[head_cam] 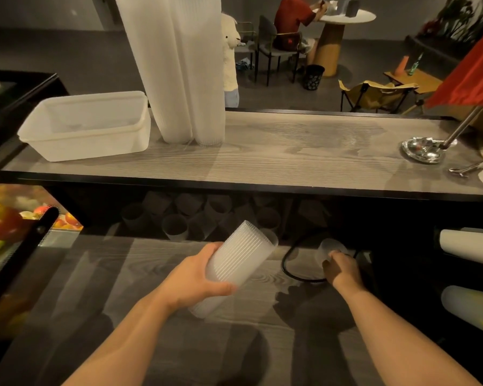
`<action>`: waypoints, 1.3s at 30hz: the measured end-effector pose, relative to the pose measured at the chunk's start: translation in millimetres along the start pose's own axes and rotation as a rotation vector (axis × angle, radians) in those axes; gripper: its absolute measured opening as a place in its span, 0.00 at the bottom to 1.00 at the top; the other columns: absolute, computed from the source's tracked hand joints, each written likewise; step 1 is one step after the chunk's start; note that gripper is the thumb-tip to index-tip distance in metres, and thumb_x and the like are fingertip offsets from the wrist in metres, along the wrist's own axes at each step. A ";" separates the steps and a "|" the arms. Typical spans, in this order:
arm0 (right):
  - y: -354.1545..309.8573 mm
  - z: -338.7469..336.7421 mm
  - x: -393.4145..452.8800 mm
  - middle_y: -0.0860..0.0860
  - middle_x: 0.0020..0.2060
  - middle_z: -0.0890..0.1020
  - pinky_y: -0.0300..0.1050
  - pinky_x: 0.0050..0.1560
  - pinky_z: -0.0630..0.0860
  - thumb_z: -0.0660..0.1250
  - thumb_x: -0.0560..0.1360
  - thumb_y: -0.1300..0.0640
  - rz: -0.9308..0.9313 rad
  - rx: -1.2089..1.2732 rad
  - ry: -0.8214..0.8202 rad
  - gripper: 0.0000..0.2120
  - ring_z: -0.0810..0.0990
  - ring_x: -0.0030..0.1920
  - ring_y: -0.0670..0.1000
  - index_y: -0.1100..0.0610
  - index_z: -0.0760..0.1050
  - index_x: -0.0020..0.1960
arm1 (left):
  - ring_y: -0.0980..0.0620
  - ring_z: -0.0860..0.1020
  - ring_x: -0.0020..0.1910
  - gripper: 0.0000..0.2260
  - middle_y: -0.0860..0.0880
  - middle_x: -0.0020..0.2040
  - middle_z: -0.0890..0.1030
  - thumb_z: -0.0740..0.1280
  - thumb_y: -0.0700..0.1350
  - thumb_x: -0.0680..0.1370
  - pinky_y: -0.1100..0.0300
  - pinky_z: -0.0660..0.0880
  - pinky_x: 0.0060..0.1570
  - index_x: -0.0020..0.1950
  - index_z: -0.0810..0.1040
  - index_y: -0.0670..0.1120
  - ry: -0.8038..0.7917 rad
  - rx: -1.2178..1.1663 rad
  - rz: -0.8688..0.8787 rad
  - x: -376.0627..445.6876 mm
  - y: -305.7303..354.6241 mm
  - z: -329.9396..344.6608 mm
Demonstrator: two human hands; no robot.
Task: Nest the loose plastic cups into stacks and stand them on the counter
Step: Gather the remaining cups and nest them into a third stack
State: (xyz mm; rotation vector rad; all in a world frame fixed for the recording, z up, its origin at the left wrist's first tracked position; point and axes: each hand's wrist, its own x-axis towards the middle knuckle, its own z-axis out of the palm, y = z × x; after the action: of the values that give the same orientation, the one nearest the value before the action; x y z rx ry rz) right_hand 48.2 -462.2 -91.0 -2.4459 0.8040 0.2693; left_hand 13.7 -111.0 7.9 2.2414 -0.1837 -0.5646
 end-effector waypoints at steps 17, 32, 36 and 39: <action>-119.2 -59.6 -167.6 0.56 0.48 0.85 0.49 0.58 0.78 0.62 0.80 0.50 -0.370 0.941 -0.376 0.16 0.83 0.54 0.54 0.63 0.80 0.50 | 0.56 0.76 0.55 0.38 0.61 0.59 0.72 0.79 0.55 0.64 0.60 0.78 0.49 0.65 0.59 0.65 -0.027 -0.014 0.043 -39.0 -22.4 -15.4; -184.9 -5.6 -214.4 0.39 0.46 0.83 0.35 0.52 0.76 0.66 0.78 0.47 -0.594 0.531 -0.272 0.06 0.80 0.50 0.36 0.42 0.79 0.54 | 0.57 0.77 0.53 0.38 0.61 0.58 0.73 0.77 0.61 0.63 0.55 0.80 0.53 0.66 0.60 0.64 0.049 -0.009 0.002 -71.4 -64.8 -64.6; -203.0 12.0 -228.6 0.30 0.62 0.74 0.26 0.61 0.66 0.61 0.80 0.45 -0.721 0.410 -0.338 0.15 0.68 0.61 0.25 0.34 0.70 0.65 | 0.56 0.77 0.54 0.38 0.59 0.59 0.74 0.77 0.61 0.64 0.52 0.80 0.54 0.68 0.61 0.62 0.080 -0.023 -0.021 -76.9 -76.9 -79.4; -215.2 21.2 -237.2 0.33 0.67 0.66 0.31 0.67 0.60 0.59 0.80 0.42 -0.762 0.317 -0.382 0.15 0.59 0.68 0.28 0.27 0.63 0.64 | 0.56 0.77 0.53 0.40 0.57 0.58 0.74 0.75 0.64 0.60 0.52 0.80 0.53 0.68 0.61 0.61 0.096 -0.037 -0.037 -78.5 -84.1 -92.2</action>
State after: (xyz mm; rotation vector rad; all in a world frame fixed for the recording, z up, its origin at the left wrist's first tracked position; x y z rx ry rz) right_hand -13.6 -189.7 67.1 -2.1167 -0.2469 0.2721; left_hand -18.5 31.8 25.5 2.2342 -0.0824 -0.4745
